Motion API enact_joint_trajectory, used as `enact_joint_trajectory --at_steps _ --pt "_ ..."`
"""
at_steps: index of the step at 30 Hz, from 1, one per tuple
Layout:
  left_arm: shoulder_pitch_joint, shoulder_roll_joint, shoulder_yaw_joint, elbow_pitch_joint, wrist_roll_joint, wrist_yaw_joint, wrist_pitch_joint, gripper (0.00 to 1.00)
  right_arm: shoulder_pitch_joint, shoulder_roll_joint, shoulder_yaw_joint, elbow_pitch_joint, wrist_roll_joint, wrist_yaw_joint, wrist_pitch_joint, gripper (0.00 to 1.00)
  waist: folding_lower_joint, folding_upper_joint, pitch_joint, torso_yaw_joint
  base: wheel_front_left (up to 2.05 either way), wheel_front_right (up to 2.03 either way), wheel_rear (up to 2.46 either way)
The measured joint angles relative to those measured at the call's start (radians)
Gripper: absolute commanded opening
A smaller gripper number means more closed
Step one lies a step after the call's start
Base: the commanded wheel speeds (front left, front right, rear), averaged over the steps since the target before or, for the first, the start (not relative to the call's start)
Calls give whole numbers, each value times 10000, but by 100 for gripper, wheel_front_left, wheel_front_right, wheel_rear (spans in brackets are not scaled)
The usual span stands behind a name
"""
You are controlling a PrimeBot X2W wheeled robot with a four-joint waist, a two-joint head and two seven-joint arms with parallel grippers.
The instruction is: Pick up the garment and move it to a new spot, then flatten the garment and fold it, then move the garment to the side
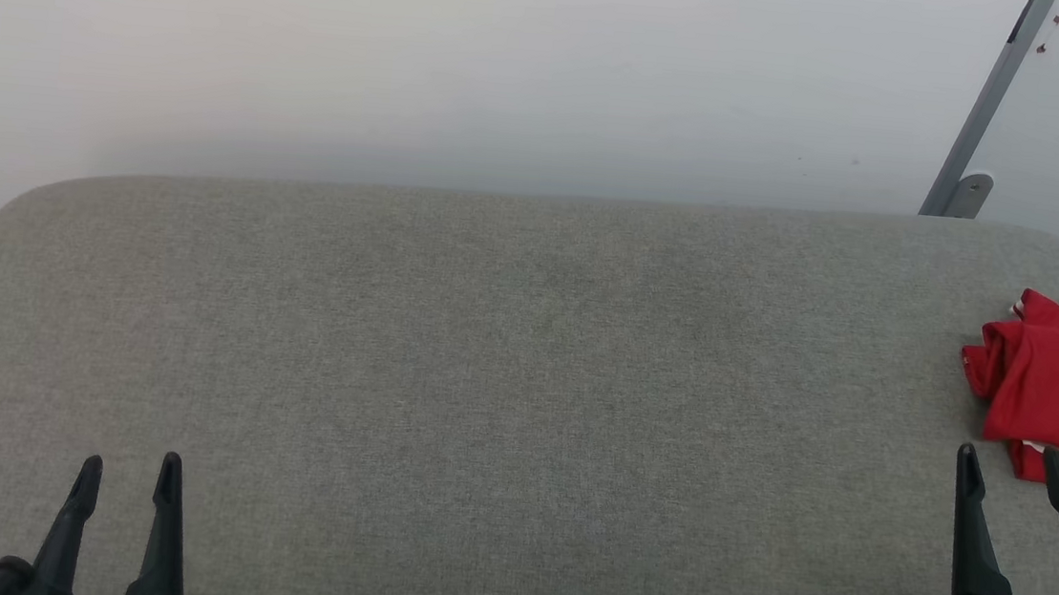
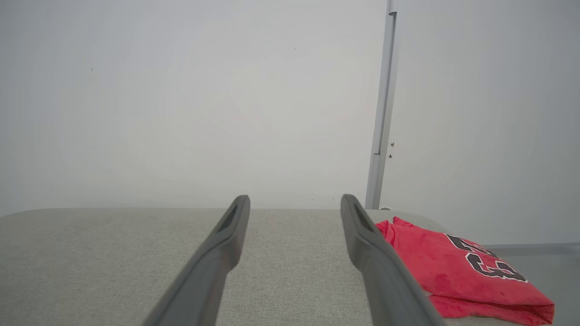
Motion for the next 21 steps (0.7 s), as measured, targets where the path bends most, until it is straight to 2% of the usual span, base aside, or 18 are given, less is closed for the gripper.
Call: enact_joint_trajectory --at_steps 3,4,9,21 --pt "-41 -23 127 -77 130 0 0 100 -2 17 0 56 4 0 0 100 0 0 -2 -16 0 0 0" --pt "-35 -36 144 -31 151 0 10 0 8 31 4 113 2 6 2 0 0 0 -3 -18 0 0 0" --pt "75 -267 65 397 -29 0 79 0 202 199 27 560 157 6 123 0 0 1 5 -19 0 0 0" --pt "-265 -351 56 765 -2042 0 623 0 -14 320 33 851 2378 6 688 0 0 0 59 -10 0 0 0"
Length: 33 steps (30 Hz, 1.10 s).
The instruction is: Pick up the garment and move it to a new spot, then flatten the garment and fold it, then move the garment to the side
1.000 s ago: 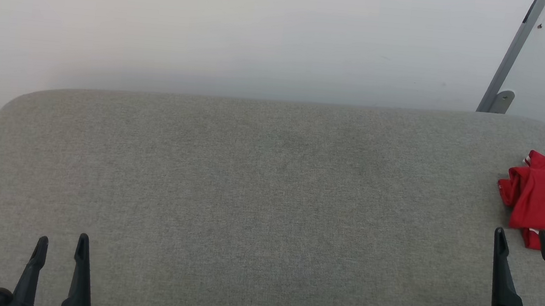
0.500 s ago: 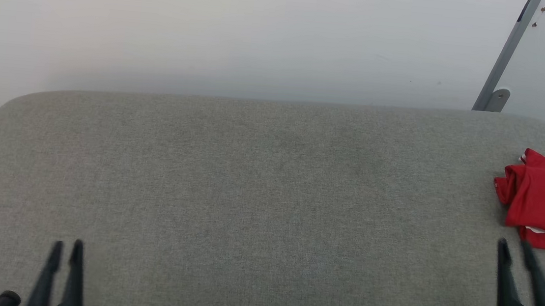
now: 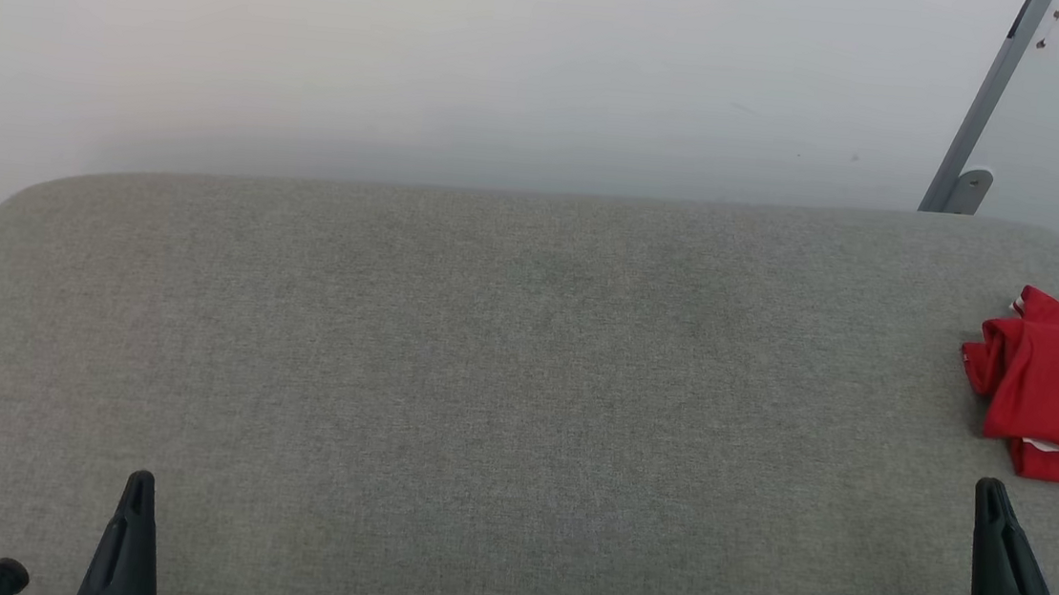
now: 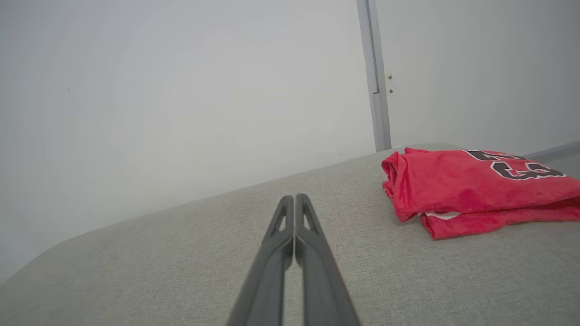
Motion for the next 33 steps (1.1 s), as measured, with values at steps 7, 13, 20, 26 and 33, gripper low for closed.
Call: enact_joint_trajectory --at_steps 7,13,20,26,33 --pt "-221 -46 2 173 -859 0 247 0 -170 54 10 102 993 -2 263 0 0 0 26 5 0 0 0" --pt "-458 -92 10 313 -1766 0 506 0 -343 109 19 219 1942 -2 500 0 0 0 53 10 0 0 0" --pt "-709 -163 19 477 -2648 0 759 0 -536 184 29 351 2947 -2 771 0 0 1 84 16 0 0 0" --pt "-899 -228 25 600 -3359 0 947 0 -664 232 40 445 3760 -2 968 0 0 0 110 21 0 0 0" --pt "-1126 -268 40 736 -4234 0 1198 0 -802 280 50 583 4654 -2 1193 0 0 0 141 27 0 0 0"
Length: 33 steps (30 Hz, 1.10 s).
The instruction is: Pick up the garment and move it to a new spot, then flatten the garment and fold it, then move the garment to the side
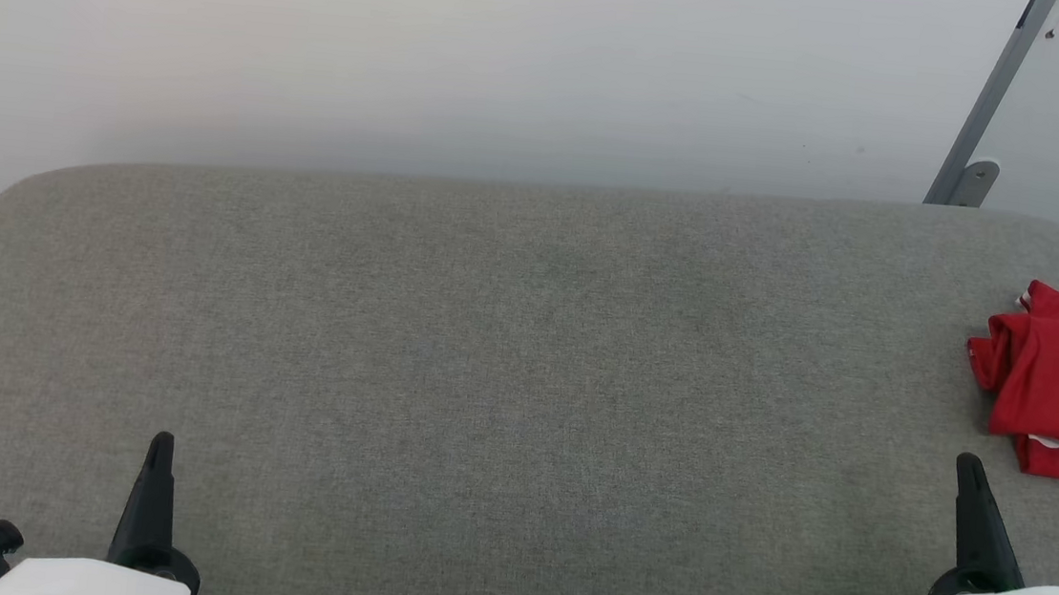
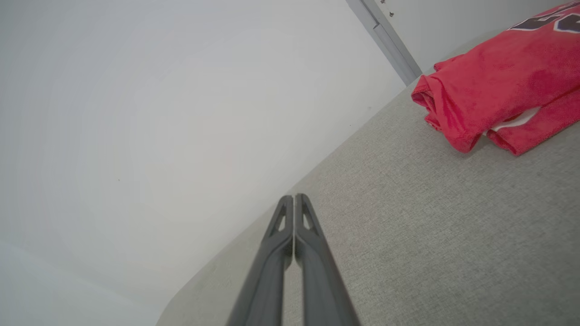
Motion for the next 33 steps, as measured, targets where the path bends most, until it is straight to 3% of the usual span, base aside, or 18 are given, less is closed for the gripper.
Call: enact_joint_trajectory --at_steps 33 --pt "-852 -228 84 546 -3175 0 938 0 -645 222 33 443 3545 -2 953 0 0 0 150 27 0 0 0"
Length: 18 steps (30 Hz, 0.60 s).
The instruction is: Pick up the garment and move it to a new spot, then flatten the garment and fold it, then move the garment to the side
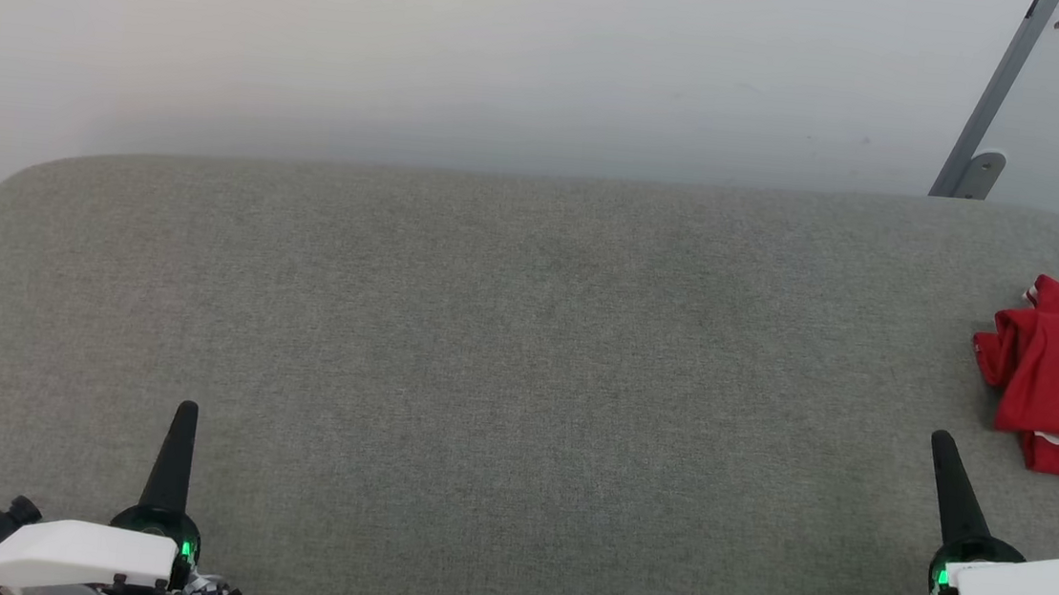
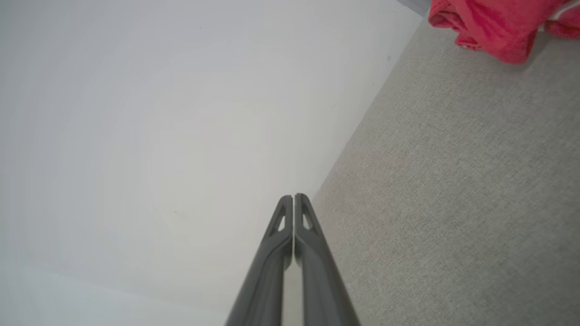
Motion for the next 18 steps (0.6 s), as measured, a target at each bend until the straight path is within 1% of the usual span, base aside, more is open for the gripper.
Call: enact_joint_trajectory --at_steps 18 --pt "-378 -96 40 238 -1323 0 397 0 -288 90 17 199 1490 -27 401 0 0 0 79 14 0 0 0"
